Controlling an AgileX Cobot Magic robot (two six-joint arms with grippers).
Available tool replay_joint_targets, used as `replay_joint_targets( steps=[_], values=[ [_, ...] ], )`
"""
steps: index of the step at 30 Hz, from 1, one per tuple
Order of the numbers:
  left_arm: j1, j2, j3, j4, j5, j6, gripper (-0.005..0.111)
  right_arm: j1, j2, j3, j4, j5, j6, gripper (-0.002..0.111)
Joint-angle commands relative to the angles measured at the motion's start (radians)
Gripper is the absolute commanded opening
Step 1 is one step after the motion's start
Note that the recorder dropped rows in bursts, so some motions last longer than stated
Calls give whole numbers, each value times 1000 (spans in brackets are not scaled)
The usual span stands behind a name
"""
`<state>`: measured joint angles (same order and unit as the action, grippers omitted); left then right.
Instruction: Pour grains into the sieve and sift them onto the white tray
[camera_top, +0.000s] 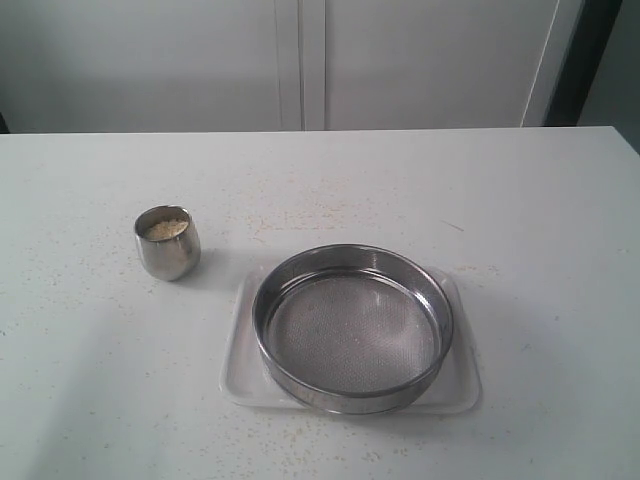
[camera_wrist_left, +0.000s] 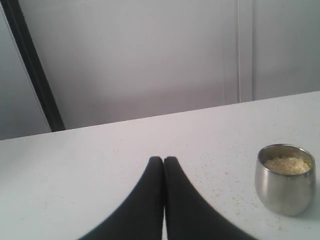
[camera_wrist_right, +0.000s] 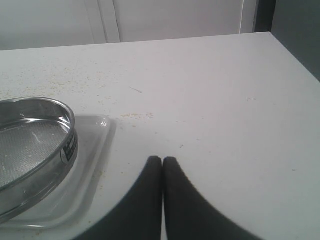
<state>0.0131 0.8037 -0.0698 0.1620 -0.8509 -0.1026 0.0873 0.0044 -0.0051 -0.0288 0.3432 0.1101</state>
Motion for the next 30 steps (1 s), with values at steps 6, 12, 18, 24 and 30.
replay_joint_targets(
  steps=[6,12,18,24,30],
  values=[
    [-4,360,-8,93,-305,-56,0,-6,-4,5,-2,-8,0,0],
    [-4,577,-23,143,-370,-56,0,-6,-4,5,-2,-8,0,0],
    [-4,772,-111,278,-370,-56,0,-6,-4,5,-2,-8,0,0],
    [-4,928,-237,367,-370,-83,0,-6,-4,5,-2,-8,0,0],
    [-4,1036,-360,467,-370,-144,0,-6,-4,5,-2,-8,0,0]
  ],
)
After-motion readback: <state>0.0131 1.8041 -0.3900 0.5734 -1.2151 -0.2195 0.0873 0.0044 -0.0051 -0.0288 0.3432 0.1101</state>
